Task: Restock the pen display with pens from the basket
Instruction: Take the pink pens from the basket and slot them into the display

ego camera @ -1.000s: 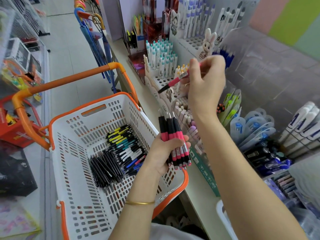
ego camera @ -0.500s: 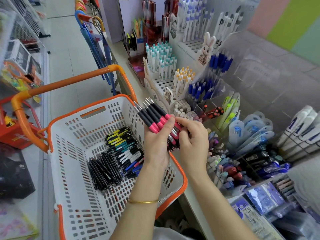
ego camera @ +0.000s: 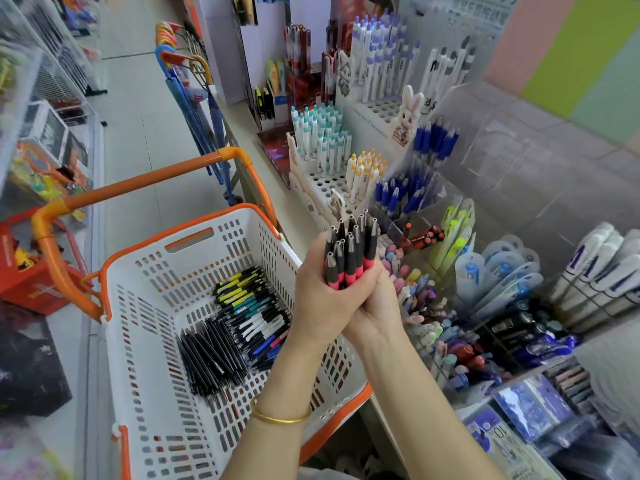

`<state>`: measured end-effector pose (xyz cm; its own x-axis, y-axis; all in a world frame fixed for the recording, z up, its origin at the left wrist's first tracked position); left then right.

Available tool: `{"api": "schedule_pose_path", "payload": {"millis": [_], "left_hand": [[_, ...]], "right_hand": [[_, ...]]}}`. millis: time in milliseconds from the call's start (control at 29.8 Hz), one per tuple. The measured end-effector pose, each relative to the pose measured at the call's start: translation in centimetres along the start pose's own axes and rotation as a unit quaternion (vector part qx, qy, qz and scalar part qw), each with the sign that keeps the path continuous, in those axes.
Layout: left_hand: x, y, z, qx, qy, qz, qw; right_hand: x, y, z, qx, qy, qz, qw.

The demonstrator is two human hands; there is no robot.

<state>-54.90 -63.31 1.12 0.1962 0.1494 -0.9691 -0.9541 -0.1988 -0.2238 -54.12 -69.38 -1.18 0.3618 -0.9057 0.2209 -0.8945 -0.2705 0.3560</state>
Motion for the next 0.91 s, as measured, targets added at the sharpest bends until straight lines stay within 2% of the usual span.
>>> {"api": "schedule_pose_path", "payload": {"millis": [168, 537, 739, 806, 907], "left_hand": [[-0.3, -0.1, 0.0, 0.015, 0.0, -0.016, 1.0], [0.0, 0.0, -0.5, 0.013, 0.017, 0.012, 1.0], [-0.2, 0.1, -1.0, 0.019, 0.021, 0.026, 0.999], [-0.1, 0.1, -1.2, 0.018, 0.017, 0.03, 0.999], [0.3, 0.0, -1.5, 0.007, 0.04, 0.058, 0.997]], "right_hand": [[0.1, 0.0, -0.3, 0.016, 0.001, -0.014, 1.0], [0.2, 0.7, -1.2, 0.058, 0.011, 0.003, 0.998], [0.2, 0.7, -0.7, 0.044, -0.008, 0.021, 0.999], [0.5, 0.8, -0.1, 0.035, 0.01, 0.037, 0.999], [0.6, 1.0, 1.5, -0.02, 0.066, 0.039, 0.997]]}}
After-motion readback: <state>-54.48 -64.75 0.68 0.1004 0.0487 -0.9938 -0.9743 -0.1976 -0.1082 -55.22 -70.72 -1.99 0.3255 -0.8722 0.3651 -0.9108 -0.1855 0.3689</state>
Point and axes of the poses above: each hand's wrist, its own y-axis away from the middle knuckle, its own z-axis out of the back of the hand, x = y × z, the point moved 6 cm from there along -y, towards the middle knuckle, and after that the axes turned 2 degrees about x, right-handed, at the moved point
